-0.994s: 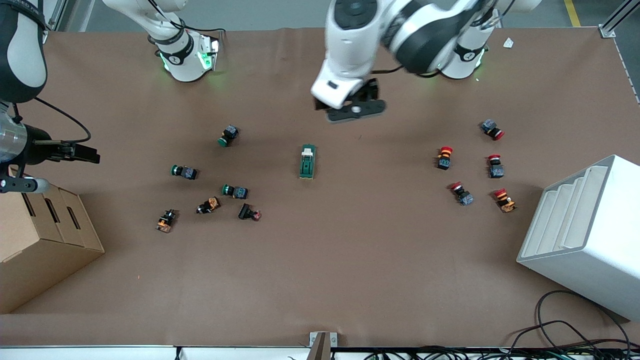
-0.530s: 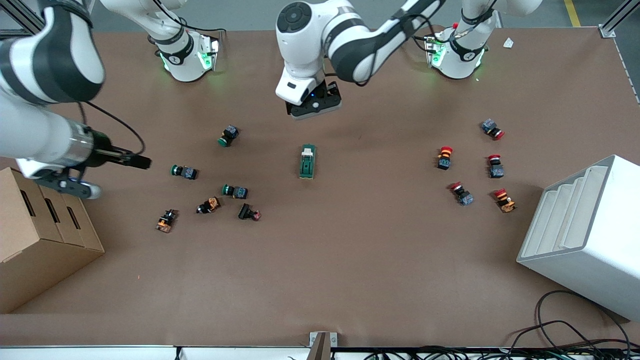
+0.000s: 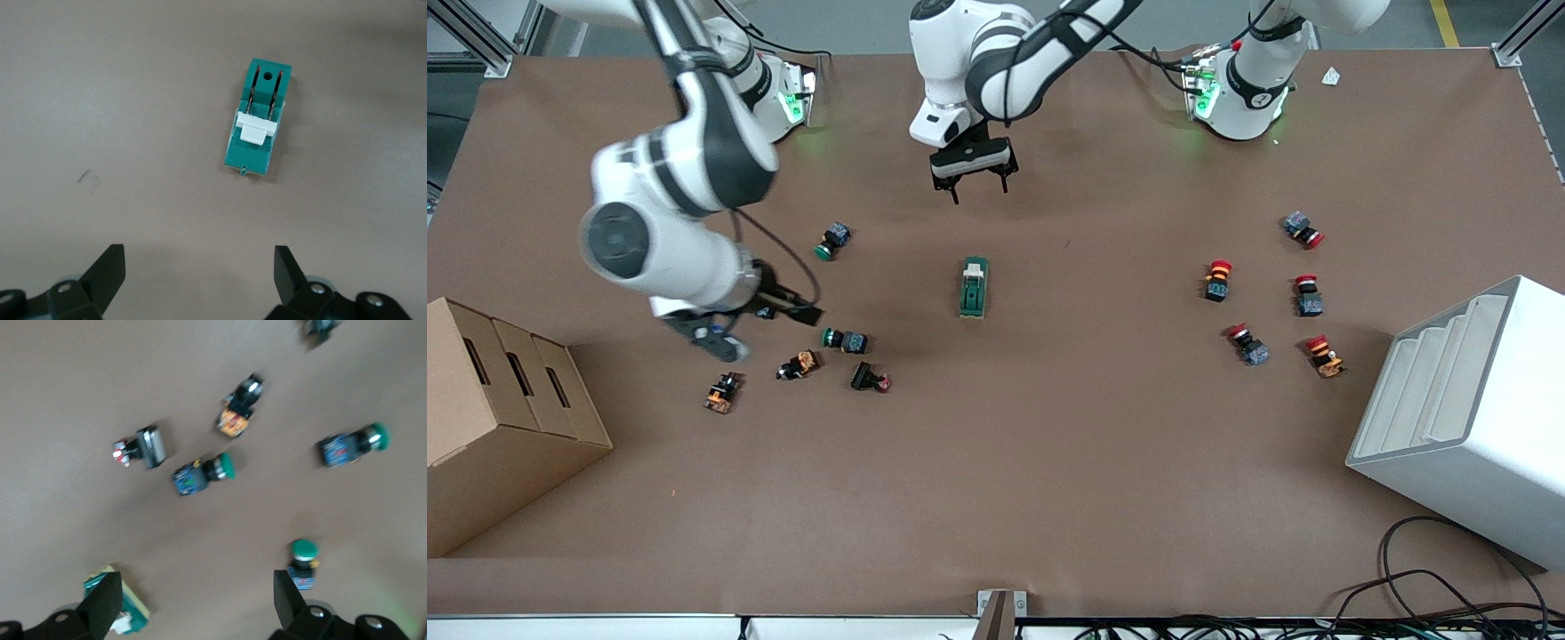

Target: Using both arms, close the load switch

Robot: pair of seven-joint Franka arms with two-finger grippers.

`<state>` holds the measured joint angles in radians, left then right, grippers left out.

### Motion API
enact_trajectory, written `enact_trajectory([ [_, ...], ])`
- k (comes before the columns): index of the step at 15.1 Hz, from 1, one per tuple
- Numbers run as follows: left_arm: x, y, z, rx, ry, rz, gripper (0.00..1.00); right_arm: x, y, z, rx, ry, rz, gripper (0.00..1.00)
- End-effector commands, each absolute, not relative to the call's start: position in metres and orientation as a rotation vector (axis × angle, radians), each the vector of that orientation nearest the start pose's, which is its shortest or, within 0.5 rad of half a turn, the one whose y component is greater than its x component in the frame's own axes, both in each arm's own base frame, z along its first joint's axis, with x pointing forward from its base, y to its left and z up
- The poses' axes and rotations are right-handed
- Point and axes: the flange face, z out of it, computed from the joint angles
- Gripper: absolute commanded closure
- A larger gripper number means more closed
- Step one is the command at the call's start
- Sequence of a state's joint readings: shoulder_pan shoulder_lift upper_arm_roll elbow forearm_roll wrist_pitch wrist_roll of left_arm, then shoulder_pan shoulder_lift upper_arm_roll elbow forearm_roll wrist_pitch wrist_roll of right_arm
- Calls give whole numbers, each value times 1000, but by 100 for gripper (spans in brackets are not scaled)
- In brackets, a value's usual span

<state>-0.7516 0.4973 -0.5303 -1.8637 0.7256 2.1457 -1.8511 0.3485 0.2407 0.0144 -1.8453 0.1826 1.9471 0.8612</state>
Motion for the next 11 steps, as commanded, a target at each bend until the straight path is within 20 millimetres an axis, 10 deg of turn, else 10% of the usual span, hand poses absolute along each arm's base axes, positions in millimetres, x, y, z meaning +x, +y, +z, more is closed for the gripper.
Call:
enact_trajectory([
  [1, 211, -592, 227, -2983, -236, -681, 2, 532, 266, 359, -2885, 932, 309, 0],
  [7, 178, -571, 154, -2952, -64, -1038, 2, 487, 352, 306, -2888, 927, 275, 0],
  [11, 179, -566, 147, -2951, -31, -1156, 2, 463, 392, 279, -2880, 974, 257, 0],
])
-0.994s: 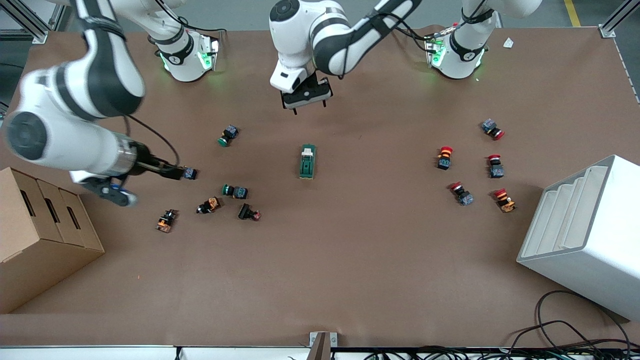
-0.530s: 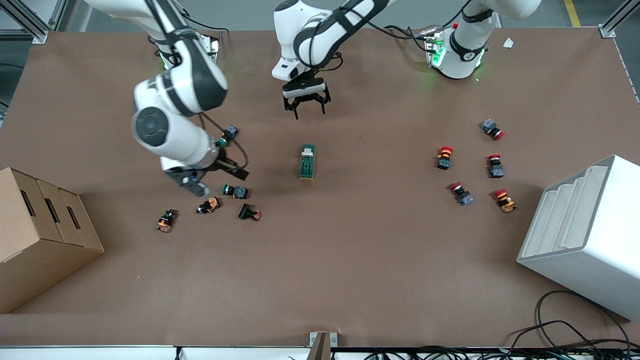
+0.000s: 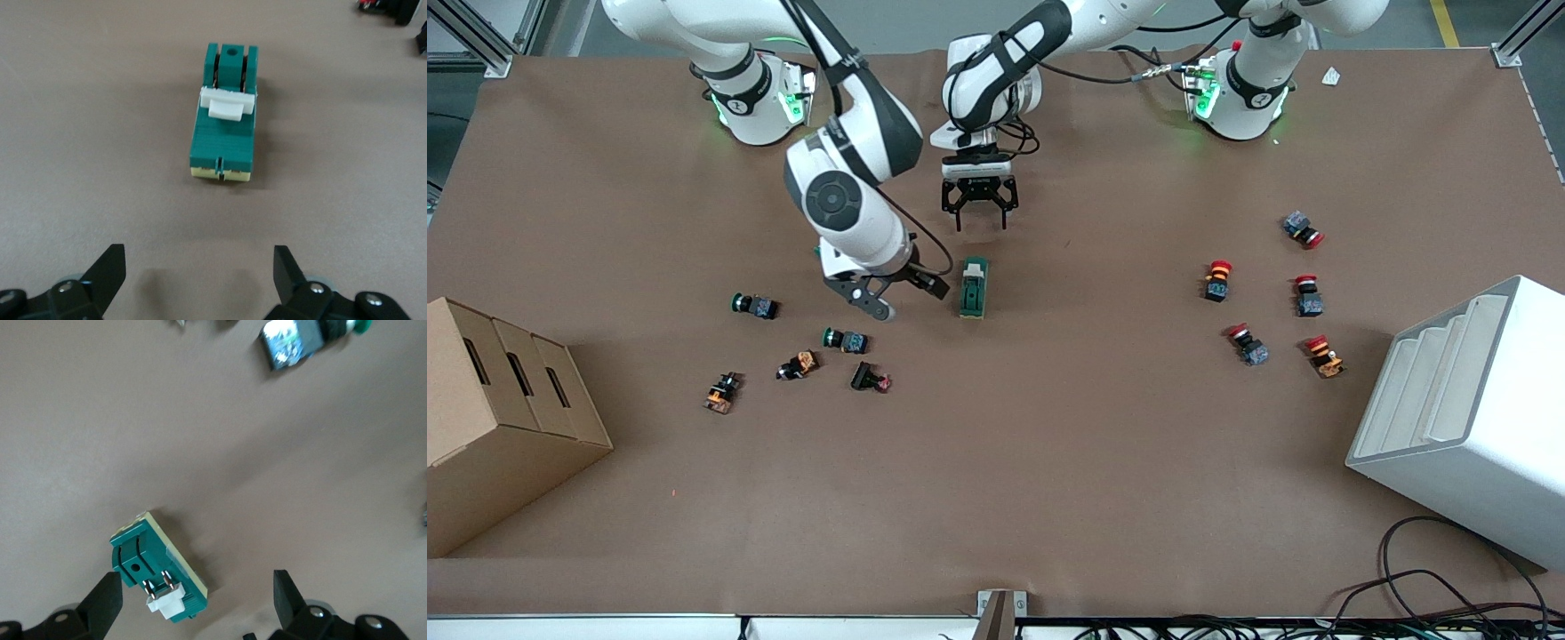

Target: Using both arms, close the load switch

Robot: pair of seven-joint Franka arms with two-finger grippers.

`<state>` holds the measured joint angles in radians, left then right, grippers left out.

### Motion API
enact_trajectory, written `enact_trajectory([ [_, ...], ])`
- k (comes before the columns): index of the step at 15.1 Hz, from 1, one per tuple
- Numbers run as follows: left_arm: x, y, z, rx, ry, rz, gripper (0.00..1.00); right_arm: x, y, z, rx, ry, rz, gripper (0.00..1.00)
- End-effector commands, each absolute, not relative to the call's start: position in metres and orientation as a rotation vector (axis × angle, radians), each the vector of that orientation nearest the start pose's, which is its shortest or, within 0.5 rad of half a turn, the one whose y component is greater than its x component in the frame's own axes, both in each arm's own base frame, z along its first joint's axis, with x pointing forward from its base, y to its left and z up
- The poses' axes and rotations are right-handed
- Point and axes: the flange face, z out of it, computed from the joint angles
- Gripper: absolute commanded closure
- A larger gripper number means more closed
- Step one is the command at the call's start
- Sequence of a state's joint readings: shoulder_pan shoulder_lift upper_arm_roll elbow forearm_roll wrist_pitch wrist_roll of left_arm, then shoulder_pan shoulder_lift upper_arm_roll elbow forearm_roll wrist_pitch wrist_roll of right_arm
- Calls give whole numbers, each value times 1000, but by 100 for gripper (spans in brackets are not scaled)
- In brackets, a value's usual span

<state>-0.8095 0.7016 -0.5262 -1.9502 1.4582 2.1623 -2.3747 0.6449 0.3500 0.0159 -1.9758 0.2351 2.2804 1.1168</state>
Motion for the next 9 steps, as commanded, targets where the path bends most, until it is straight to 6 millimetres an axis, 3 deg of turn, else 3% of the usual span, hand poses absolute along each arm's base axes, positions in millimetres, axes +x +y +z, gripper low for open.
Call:
enact_trajectory([
  [1, 180, -566, 142, -2946, 0, -1171, 2, 456, 401, 273, -2876, 993, 252, 0],
  [6, 190, -567, 121, -2873, 47, -1313, 2, 433, 435, 239, -2871, 969, 205, 0],
  [9, 179, -573, 108, -2859, -16, -1369, 2, 421, 451, 228, -2853, 973, 175, 0],
])
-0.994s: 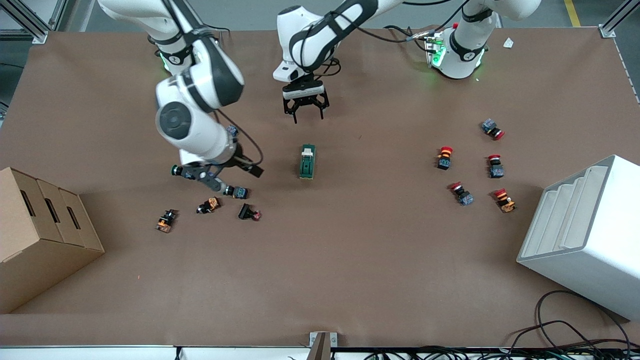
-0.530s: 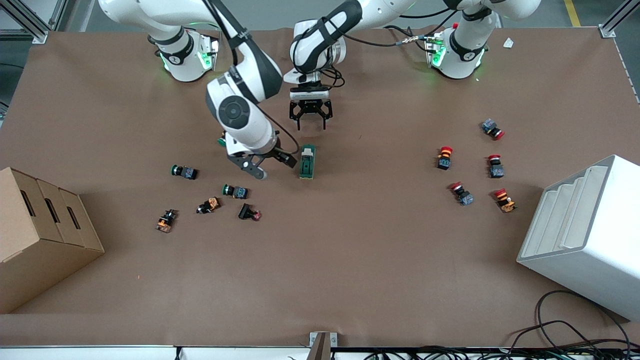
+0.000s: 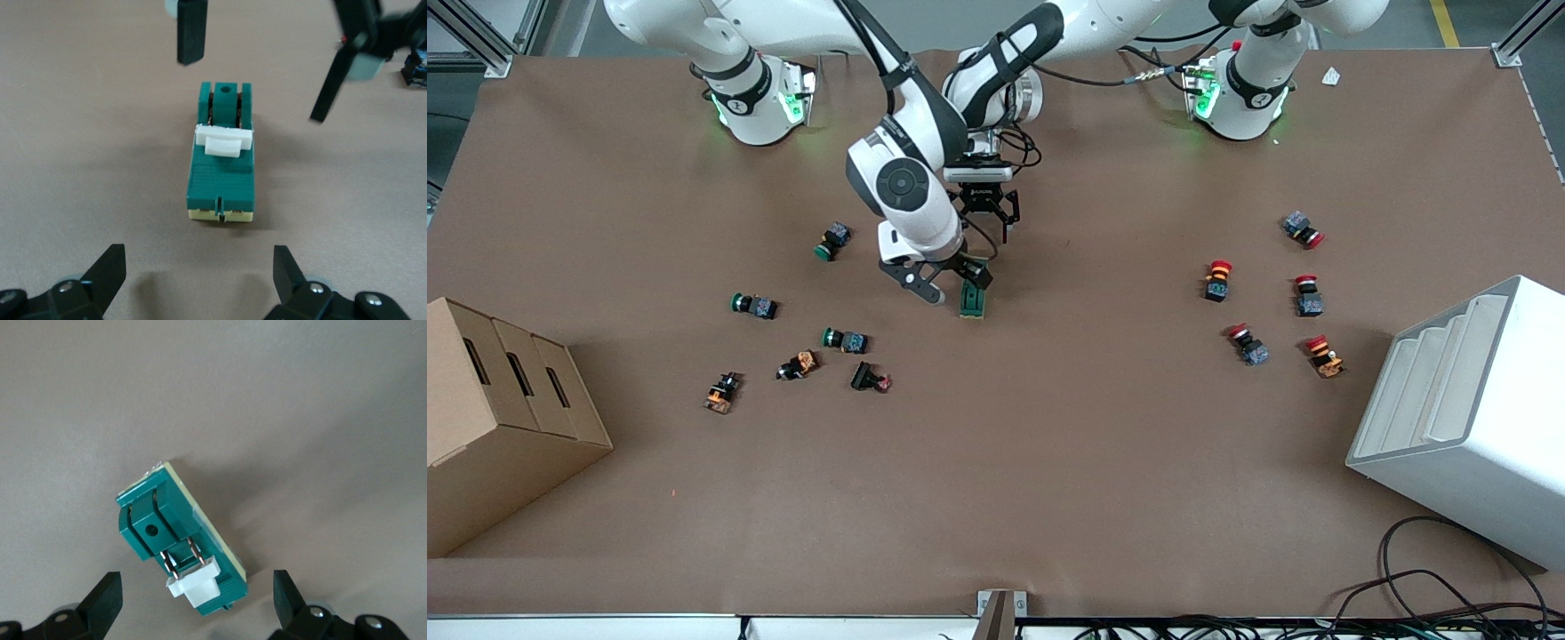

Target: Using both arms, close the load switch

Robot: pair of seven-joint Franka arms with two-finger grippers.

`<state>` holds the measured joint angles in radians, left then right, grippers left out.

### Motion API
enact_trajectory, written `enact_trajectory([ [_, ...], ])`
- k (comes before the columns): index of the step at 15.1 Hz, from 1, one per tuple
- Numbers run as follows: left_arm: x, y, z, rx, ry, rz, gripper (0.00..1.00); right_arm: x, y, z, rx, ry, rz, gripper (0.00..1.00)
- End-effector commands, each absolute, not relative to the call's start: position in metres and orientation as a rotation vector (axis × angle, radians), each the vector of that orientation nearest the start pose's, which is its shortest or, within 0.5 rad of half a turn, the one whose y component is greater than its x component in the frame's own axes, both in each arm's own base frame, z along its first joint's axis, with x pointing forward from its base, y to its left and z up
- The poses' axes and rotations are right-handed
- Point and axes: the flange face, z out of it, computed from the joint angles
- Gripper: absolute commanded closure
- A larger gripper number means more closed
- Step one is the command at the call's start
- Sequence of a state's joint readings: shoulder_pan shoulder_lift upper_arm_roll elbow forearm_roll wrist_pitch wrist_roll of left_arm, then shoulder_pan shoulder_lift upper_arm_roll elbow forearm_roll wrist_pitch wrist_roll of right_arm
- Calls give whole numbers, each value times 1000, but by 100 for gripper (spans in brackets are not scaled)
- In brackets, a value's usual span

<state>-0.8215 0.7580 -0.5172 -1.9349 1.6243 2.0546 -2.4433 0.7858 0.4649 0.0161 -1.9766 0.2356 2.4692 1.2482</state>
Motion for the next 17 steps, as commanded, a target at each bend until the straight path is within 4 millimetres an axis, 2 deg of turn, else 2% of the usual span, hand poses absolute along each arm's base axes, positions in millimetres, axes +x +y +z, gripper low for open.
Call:
enact_trajectory([
  [1, 179, -573, 105, -2866, -24, -1394, 2, 417, 456, 224, -2847, 974, 167, 0],
  [4, 172, -567, 86, -2838, -38, -1456, 2, 415, 460, 214, -2839, 971, 152, 0],
  [9, 164, -563, 69, -2825, -25, -1474, 2, 408, 471, 207, -2763, 1038, 164, 0],
  [10, 157, -562, 63, -2826, -7, -1464, 2, 406, 474, 206, -2748, 1039, 161, 0],
  [13, 156, -560, 57, -2814, -9, -1477, 2, 406, 475, 197, -2736, 1049, 147, 0],
  [17, 154, -560, 56, -2817, -7, -1481, 2, 414, 474, 203, -2707, 1088, 143, 0],
])
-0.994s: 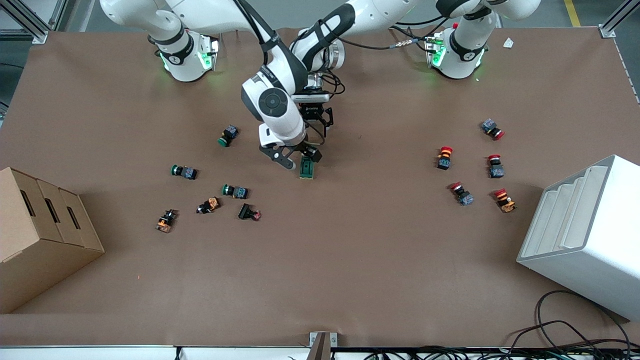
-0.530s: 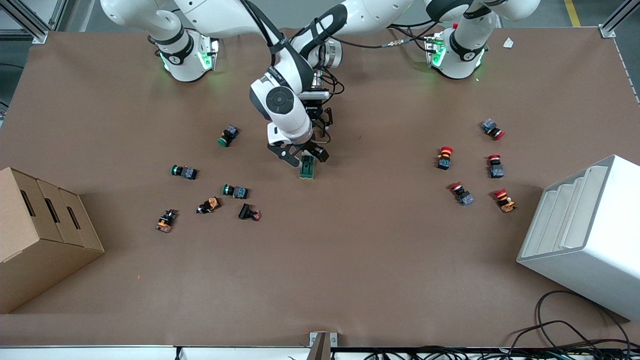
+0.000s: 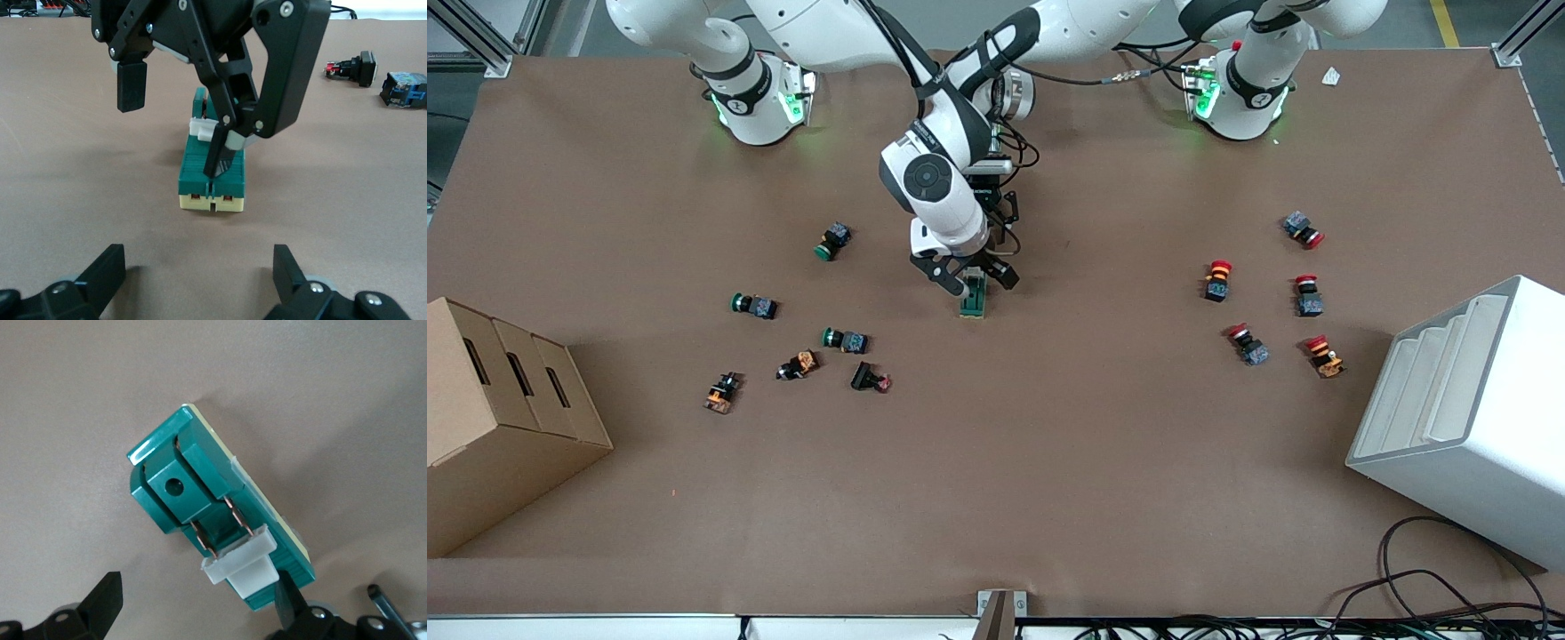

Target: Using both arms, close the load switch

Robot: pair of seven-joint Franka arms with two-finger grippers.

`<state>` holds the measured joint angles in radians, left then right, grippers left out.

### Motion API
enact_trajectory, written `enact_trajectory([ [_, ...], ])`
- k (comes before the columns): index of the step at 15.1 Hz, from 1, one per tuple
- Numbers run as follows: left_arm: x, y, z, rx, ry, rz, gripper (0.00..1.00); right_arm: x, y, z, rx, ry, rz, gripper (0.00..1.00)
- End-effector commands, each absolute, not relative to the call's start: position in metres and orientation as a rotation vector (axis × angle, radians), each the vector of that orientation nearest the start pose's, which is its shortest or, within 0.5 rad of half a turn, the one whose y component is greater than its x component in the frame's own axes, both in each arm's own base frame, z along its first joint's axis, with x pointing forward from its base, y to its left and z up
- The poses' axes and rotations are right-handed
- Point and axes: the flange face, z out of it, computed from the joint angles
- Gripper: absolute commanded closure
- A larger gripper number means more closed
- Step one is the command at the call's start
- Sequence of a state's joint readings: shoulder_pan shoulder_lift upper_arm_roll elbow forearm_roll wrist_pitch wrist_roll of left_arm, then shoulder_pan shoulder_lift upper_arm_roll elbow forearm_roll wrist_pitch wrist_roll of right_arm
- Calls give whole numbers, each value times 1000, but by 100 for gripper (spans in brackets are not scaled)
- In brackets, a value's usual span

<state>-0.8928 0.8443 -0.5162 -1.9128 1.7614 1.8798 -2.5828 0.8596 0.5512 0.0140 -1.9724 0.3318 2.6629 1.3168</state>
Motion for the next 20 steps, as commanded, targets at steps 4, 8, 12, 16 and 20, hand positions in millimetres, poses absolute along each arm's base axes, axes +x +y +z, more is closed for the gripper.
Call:
enact_trajectory([
  [4, 157, -560, 59, -2813, -17, -1490, 2, 436, 467, 218, -2670, 1113, 129, 0],
  [8, 155, -559, 57, -2809, -12, -1489, 2, 457, 466, 236, -2669, 1132, 162, 0],
  [12, 156, -559, 58, -2810, -13, -1491, 2, 466, 463, 240, -2662, 1127, 150, 0],
  [16, 156, -560, 59, -2810, -14, -1492, 2, 474, 456, 239, -2663, 1132, 136, 0],
  [20, 156, -560, 59, -2810, -14, -1492, 2, 482, 457, 243, -2655, 1115, 121, 0],
])
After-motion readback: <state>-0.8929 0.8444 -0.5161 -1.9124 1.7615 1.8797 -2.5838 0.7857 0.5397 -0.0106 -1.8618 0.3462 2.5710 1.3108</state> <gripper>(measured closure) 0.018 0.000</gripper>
